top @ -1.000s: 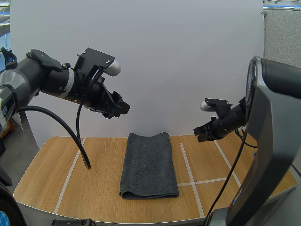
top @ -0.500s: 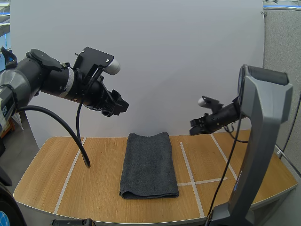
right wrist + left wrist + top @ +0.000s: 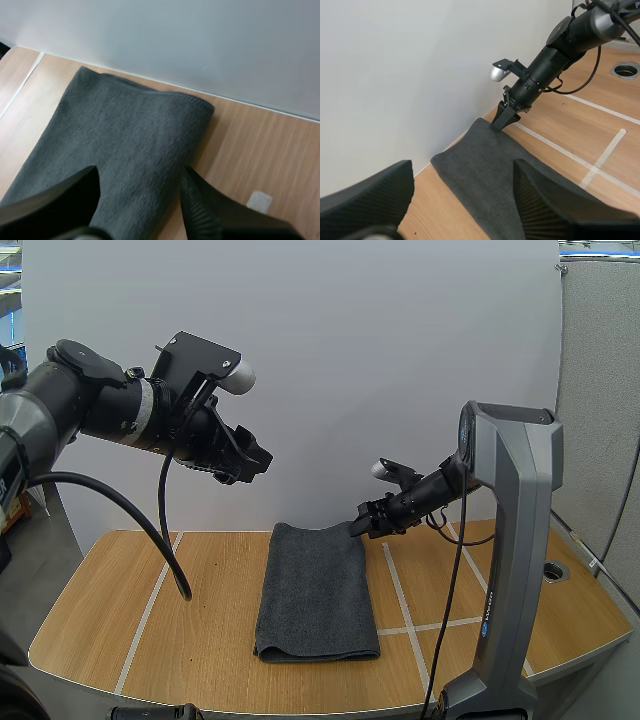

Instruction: Fold the towel

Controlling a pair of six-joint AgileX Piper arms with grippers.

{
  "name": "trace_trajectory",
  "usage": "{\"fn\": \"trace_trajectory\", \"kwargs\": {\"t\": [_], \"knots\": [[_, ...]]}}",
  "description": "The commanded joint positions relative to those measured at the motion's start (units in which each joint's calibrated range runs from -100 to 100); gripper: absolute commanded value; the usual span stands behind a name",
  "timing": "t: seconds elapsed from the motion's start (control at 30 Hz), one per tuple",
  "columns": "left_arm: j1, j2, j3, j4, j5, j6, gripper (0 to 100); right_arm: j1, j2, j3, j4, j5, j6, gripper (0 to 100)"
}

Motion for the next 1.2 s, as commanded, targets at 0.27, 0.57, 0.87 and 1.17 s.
{"fn": "trace_trajectory", "kwargs": {"t": [0.27,0.57,0.87,1.17], "knots": [[0.05,-0.47,0.05,-1.04,-0.28,-0.63,92,0.33,6.83,-10.91,1.13,-0.53,4.1,100],[0.05,-0.47,0.05,-1.04,-0.28,-0.63,92,2.5,8.65,-10.91,1.13,-3.76,3.76,100],[0.05,-1.4,0.05,-1.04,-0.28,-0.63,92,3.11,8.8,-11.54,2.09,-7.52,3.0,100],[0.05,-1.87,0.05,-1.04,-0.28,-0.63,92,2.56,8.8,-11.54,1.15,-8.22,4.18,0]]}}
